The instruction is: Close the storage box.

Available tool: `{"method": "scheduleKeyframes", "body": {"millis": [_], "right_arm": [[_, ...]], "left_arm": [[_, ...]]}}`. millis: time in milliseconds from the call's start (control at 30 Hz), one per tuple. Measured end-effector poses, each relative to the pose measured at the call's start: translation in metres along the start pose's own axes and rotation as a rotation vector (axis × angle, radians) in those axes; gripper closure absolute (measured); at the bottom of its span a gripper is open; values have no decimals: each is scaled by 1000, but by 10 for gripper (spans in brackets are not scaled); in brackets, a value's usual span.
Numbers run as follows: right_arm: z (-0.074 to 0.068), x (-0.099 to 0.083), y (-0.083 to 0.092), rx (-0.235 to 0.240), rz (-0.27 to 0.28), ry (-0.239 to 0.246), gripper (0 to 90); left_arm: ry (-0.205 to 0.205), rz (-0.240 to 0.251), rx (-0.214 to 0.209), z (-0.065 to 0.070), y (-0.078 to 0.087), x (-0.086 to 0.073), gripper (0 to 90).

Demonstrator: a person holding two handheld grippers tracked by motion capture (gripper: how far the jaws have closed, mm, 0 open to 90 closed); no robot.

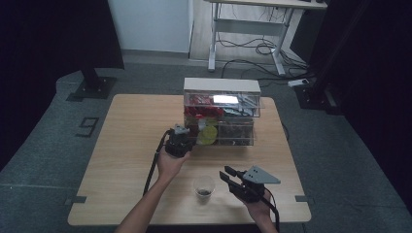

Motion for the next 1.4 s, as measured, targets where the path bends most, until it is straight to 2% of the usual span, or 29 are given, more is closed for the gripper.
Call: {"method": "scheduleKeyframes", "body": {"millis": [633,1133,1200,1300,1400], "right_arm": [[3,-3,-1,-14,-10,3,674],[2,-5,-4,-13,-18,2,673],[2,-5,-4,-14,-17,1,673],[3,-5,-3,-16,-15,1,673],[4,-5,-3,-18,-13,-2,673]], "left_arm": [[16,-46,-11,-1,-16,-17,900],[11,-66,-35,0,-18,-20,896],[5,-81,-27,1,-20,-21,890],[18,-75,-30,-1,-20,-23,884],[12,-74,-27,-1,-19,-23,883]]}}
Point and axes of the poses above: each handheld gripper's, and its own axes: y roughly backward along the jaws, x roughly out of its top, z roughly to its right, the point moved 1 cm from there along -y, roughly forward along the jaws, and after that the axes turned 9 degrees about x, right-handed, at the moved point
